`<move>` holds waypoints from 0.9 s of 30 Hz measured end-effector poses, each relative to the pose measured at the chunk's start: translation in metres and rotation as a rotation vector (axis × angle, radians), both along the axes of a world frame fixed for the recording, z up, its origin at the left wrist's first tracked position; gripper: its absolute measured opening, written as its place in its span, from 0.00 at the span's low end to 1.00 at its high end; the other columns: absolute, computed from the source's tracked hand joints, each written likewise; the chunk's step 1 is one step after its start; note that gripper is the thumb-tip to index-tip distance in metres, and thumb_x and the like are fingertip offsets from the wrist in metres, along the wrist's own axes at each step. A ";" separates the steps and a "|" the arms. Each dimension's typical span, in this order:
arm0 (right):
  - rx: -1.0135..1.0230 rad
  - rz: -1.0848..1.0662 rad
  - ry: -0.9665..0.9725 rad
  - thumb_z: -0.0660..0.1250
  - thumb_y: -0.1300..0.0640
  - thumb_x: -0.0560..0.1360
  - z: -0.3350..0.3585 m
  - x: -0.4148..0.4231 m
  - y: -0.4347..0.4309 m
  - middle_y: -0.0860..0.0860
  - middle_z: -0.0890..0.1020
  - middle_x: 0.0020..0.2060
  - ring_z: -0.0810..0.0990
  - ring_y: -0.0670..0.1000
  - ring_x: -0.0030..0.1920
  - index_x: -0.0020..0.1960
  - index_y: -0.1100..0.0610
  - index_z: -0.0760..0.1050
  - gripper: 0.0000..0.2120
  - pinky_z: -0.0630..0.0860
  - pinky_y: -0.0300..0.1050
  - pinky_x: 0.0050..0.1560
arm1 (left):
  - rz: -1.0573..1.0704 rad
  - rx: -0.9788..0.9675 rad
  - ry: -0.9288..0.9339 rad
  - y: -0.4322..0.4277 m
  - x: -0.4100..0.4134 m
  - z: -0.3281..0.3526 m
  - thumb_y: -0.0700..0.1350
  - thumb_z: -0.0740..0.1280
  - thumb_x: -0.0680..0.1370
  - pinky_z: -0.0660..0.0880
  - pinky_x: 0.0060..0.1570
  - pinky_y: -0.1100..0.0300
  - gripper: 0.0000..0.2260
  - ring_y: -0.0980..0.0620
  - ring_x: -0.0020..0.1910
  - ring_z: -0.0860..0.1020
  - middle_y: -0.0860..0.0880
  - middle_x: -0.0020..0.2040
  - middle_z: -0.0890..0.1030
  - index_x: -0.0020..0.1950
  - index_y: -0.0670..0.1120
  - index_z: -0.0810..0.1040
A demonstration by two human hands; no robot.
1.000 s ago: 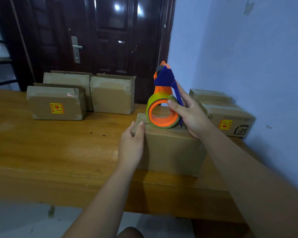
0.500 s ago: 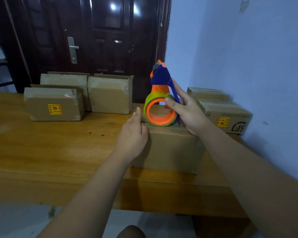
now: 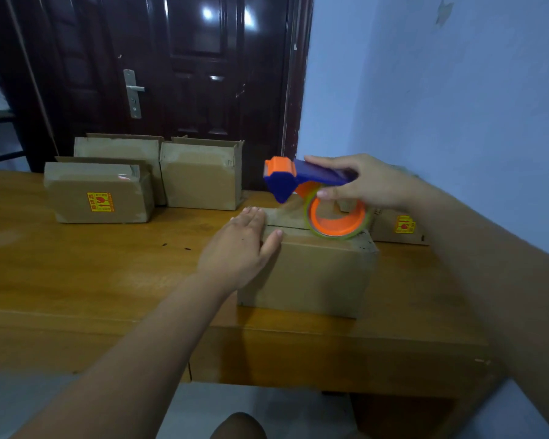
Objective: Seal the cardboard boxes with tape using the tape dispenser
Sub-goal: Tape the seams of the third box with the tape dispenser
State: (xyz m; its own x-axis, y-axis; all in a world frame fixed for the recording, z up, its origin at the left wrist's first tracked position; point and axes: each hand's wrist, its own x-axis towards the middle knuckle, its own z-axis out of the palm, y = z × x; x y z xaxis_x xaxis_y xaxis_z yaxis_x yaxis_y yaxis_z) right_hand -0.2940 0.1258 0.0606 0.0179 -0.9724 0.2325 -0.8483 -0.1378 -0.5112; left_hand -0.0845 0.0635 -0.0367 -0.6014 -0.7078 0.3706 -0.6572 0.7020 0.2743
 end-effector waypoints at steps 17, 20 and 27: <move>-0.118 -0.075 -0.060 0.71 0.45 0.69 -0.007 -0.022 0.037 0.46 0.79 0.60 0.79 0.50 0.57 0.67 0.36 0.67 0.28 0.75 0.46 0.62 | 0.005 0.007 0.024 0.003 -0.002 -0.004 0.56 0.50 0.82 0.58 0.70 0.55 0.26 0.49 0.75 0.58 0.45 0.75 0.63 0.75 0.44 0.60; -0.060 -0.099 0.017 0.71 0.47 0.71 0.000 -0.027 0.041 0.44 0.79 0.57 0.80 0.48 0.54 0.68 0.37 0.68 0.26 0.75 0.44 0.58 | 0.005 0.010 0.028 0.005 -0.005 -0.004 0.56 0.51 0.82 0.58 0.70 0.55 0.25 0.49 0.75 0.58 0.45 0.75 0.63 0.75 0.43 0.60; -0.025 -0.111 0.045 0.69 0.43 0.71 0.004 -0.034 0.047 0.43 0.78 0.60 0.77 0.46 0.58 0.68 0.38 0.68 0.27 0.72 0.44 0.62 | 0.011 0.027 0.053 0.010 -0.008 -0.005 0.55 0.52 0.82 0.56 0.71 0.55 0.25 0.49 0.75 0.57 0.45 0.75 0.62 0.76 0.44 0.59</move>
